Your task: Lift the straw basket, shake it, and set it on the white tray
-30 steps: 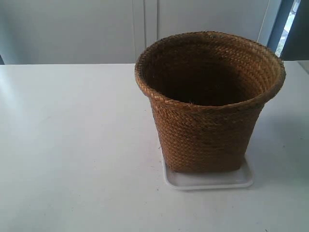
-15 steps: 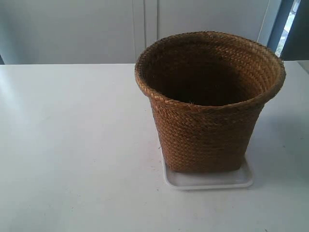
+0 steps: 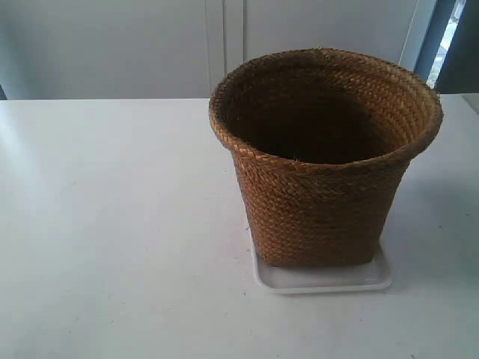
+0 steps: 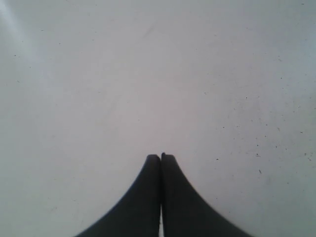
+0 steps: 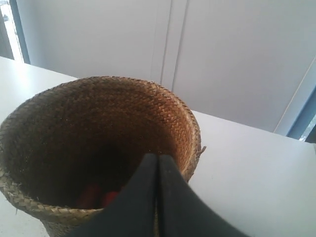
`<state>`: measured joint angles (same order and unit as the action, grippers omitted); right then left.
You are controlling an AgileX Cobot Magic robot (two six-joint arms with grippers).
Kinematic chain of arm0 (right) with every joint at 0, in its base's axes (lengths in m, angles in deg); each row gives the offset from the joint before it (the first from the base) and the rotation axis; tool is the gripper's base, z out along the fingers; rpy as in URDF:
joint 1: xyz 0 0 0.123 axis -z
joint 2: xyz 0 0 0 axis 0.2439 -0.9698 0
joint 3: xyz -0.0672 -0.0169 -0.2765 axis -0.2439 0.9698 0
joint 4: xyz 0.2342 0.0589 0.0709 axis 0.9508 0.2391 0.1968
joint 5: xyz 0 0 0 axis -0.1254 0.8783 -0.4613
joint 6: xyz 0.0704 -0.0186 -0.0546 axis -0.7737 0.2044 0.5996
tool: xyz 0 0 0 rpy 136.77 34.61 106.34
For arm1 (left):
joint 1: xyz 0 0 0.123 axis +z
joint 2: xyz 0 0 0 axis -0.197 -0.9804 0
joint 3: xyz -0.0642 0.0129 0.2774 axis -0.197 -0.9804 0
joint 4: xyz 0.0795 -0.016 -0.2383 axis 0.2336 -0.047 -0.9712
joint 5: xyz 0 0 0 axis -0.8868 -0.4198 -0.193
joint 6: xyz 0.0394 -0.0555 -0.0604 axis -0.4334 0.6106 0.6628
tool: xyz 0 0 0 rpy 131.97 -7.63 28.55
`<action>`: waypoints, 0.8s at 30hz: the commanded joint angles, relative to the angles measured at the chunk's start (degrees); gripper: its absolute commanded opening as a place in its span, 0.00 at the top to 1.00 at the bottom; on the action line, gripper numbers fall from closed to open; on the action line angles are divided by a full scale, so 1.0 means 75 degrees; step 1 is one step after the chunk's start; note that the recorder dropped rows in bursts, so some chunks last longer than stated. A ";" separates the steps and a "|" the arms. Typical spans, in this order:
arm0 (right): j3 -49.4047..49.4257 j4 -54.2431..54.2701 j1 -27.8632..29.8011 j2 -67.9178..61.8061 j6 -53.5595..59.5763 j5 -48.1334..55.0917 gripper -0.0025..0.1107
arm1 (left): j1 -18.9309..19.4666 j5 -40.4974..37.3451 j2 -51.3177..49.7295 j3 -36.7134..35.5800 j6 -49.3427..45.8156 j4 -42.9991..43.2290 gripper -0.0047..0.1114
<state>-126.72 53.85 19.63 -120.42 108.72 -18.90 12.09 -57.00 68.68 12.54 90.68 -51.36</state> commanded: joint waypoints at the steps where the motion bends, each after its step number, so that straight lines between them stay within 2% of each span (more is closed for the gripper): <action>1: 0.0770 -0.0084 0.0031 0.0936 -0.0008 -0.0792 0.97 | -0.0047 0.0022 0.0033 -0.0034 0.0020 -0.0052 0.95; 7: 0.1915 -0.0121 0.0031 0.2489 -0.0060 -0.1027 0.97 | -0.0047 0.0022 0.0033 -0.0034 0.0020 -0.0052 0.95; 13: 0.2534 -0.0136 0.0031 0.3013 -0.0152 -0.1161 0.97 | -0.0047 0.0022 0.0033 -0.0034 0.0020 -0.0052 0.95; 15: 0.2892 -0.0597 0.0031 0.3148 -0.1048 -0.1274 0.97 | -0.0047 0.0022 0.0033 -0.0034 0.0020 -0.0052 0.95; 20: 0.4004 -0.3337 0.0031 0.3581 -0.4973 -0.1502 0.97 | -0.0047 0.0022 0.0033 -0.0034 0.0020 -0.0052 0.95; 24: 0.4939 -0.3742 0.0031 0.3960 -0.5439 -0.2077 0.97 | -0.0047 0.0022 0.0033 -0.0034 0.0020 -0.0052 0.95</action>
<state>-93.42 28.85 19.74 -92.41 71.85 -31.04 12.09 -57.00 68.68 12.54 90.68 -51.36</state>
